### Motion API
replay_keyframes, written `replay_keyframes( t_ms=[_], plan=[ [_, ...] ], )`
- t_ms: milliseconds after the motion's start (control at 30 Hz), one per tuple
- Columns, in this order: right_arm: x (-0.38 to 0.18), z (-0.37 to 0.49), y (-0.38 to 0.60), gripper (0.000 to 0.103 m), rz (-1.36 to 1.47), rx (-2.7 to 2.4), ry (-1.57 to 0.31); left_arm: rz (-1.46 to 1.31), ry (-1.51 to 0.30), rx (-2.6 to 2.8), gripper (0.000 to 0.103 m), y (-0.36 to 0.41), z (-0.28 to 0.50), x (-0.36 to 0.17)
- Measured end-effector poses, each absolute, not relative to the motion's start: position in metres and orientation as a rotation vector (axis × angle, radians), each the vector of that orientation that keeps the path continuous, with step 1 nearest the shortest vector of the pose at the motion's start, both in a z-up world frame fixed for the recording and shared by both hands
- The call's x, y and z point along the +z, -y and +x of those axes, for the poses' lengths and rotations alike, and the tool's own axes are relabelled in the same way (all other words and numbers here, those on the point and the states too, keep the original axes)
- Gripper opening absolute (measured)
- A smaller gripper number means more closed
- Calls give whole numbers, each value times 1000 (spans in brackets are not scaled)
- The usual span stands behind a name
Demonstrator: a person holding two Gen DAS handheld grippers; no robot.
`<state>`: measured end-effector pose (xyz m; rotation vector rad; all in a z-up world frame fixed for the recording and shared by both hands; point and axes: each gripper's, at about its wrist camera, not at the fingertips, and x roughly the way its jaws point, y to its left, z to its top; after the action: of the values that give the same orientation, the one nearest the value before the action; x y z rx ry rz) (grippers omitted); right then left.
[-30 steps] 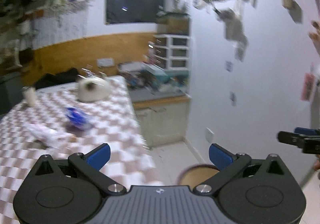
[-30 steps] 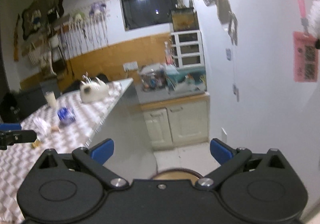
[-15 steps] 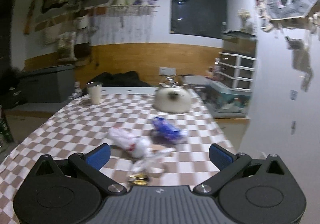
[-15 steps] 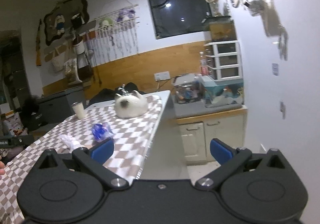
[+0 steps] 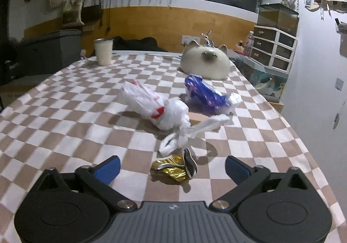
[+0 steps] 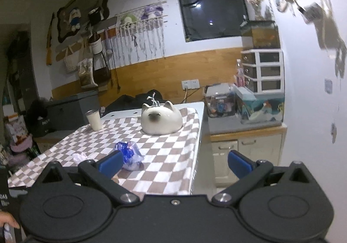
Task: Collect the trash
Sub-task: 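Grasp the gold foil wrapper with the left gripper while the right grasps the white bag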
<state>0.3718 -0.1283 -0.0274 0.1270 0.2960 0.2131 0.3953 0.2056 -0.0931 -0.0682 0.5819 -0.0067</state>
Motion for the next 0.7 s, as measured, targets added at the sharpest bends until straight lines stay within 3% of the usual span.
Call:
replay_keyframes(
  t_ms=[267, 367, 433, 700],
  plan=[
    [-28, 423, 76, 102, -85, 304, -304, -23, -587, -71, 71, -201, 404, -111],
    [-36, 441, 55, 86, -138, 332, -324, -54, -593, -115, 61, -205, 407, -111],
    [-43, 452, 42, 85, -150, 358, -341, -76, -601, -126, 55, -207, 408, -112],
    [-71, 483, -16, 80, -136, 469, -405, -165, -617, -146, 50, -219, 413, -115]
  ],
)
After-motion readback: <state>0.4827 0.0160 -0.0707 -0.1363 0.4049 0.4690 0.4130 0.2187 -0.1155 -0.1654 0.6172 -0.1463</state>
